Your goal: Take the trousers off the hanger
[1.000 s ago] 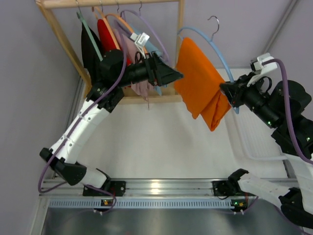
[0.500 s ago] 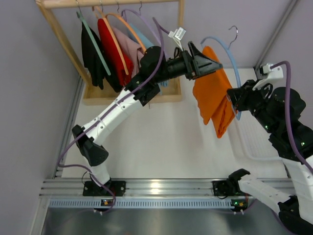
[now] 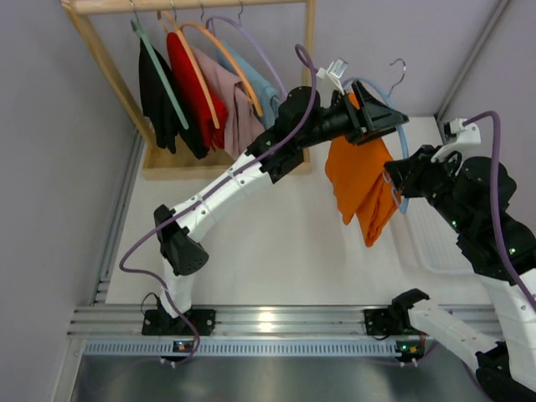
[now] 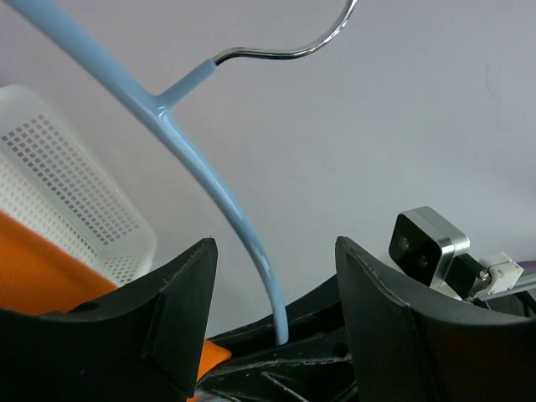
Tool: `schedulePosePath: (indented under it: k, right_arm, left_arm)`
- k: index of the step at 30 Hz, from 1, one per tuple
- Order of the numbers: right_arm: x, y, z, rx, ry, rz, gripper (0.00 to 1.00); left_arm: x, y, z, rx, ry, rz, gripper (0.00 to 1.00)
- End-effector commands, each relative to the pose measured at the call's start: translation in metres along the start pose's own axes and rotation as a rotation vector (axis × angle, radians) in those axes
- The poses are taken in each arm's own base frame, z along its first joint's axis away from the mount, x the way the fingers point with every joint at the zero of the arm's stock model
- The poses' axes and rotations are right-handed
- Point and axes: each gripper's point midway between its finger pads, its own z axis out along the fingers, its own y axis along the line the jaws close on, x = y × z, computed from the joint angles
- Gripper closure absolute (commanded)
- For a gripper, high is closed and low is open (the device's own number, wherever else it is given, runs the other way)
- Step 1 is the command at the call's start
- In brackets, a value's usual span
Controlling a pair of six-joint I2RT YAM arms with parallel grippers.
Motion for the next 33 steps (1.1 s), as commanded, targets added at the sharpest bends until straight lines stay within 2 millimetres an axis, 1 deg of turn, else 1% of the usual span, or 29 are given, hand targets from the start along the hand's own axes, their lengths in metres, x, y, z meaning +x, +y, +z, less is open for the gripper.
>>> schedulePosePath:
  k: [1,3,4,6,8,9,10,11,13,14,16,19,20,22,23,24,25,26,27,28,29,30,31,33]
  right_arm:
    - [-0.087,0.037,-0.028,-0.171,-0.339,0.066,1.0]
    - [-0.085,0.036,-0.026,-0.167,-0.334,0.066,1.0]
    - [-0.085,0.036,-0.025,-0.167,-0.333,0.066,1.0]
    - [-0.083,0.036,-0.022,-0.167,-0.33,0.066,1.0]
    - [-0.082,0.036,-0.02,-0.173,-0.331,0.067,1.0]
    - [-0.077,0.036,-0.016,-0.174,-0.319,0.065,1.0]
    - [-0.075,0.037,-0.016,-0.181,-0.316,0.063,1.0]
    - [-0.073,0.038,-0.015,-0.19,-0.311,0.063,1.0]
    - [-0.068,0.041,-0.01,-0.212,-0.303,0.059,1.0]
    - [-0.062,0.046,-0.008,-0.239,-0.285,0.053,1.0]
    - [-0.062,0.048,-0.006,-0.255,-0.289,0.045,1.0]
    - [-0.059,0.052,-0.004,-0.273,-0.288,0.033,1.0]
    - [-0.057,0.052,-0.003,-0.276,-0.284,0.026,1.0]
    - [-0.056,0.052,-0.003,-0.281,-0.287,0.007,1.0]
    - [-0.054,0.052,-0.004,-0.286,-0.286,0.0,0.9]
    - [-0.052,0.051,-0.003,-0.284,-0.283,-0.016,0.82]
    - [-0.05,0.05,-0.003,-0.284,-0.284,-0.028,0.78]
    - [-0.049,0.045,-0.002,-0.258,-0.291,-0.036,0.75]
    - [-0.05,0.042,-0.003,-0.244,-0.302,-0.053,0.73]
    - [-0.051,0.038,-0.005,-0.23,-0.312,-0.064,0.68]
    - [-0.052,0.036,-0.01,-0.225,-0.332,-0.077,0.47]
    - [-0.054,0.035,-0.014,-0.223,-0.347,-0.099,0.37]
    - [-0.058,0.031,-0.02,-0.203,-0.375,-0.108,0.27]
    - [-0.061,0.026,-0.028,-0.184,-0.408,-0.156,0.18]
  left_arm:
    - [-0.004,-0.025,0.002,0.039,-0.034,-0.022,0.36]
    - [-0.001,-0.023,0.005,0.037,-0.032,-0.026,0.36]
    - [0.0,-0.019,0.008,0.03,-0.03,-0.032,0.36]
    - [-0.002,-0.016,0.009,0.021,-0.038,-0.038,0.37]
    - [-0.001,-0.007,0.011,-0.016,-0.044,-0.046,0.4]
    - [-0.003,-0.005,0.011,-0.03,-0.055,-0.048,0.42]
    - [-0.002,-0.002,0.012,-0.039,-0.055,-0.052,0.47]
    - [-0.002,0.0,0.012,-0.046,-0.053,-0.058,0.49]
    - [-0.001,0.005,0.014,-0.055,-0.052,-0.069,0.5]
    - [0.0,0.007,0.015,-0.059,-0.052,-0.077,0.5]
    - [0.001,0.01,0.016,-0.061,-0.048,-0.081,0.51]
    - [0.002,0.013,0.016,-0.072,-0.044,-0.09,0.63]
    - [0.002,0.014,0.015,-0.073,-0.044,-0.094,0.71]
    - [0.0,0.014,0.013,-0.076,-0.046,-0.1,0.8]
    - [0.0,0.012,0.012,-0.072,-0.041,-0.099,0.84]
    - [0.0,0.011,0.01,-0.07,-0.04,-0.1,0.94]
    - [-0.002,0.011,0.008,-0.071,-0.04,-0.097,0.98]
    - [-0.003,0.012,0.006,-0.077,-0.041,-0.098,1.0]
    - [-0.002,0.014,0.005,-0.084,-0.038,-0.1,1.0]
    - [-0.004,0.01,0.002,-0.078,-0.039,-0.103,1.0]
    - [-0.005,0.01,0.0,-0.08,-0.04,-0.105,1.0]
    - [-0.003,0.012,-0.001,-0.083,-0.031,-0.11,1.0]
    - [-0.007,0.005,-0.005,-0.068,-0.036,-0.11,1.0]
    - [-0.004,0.004,-0.008,-0.06,-0.023,-0.117,1.0]
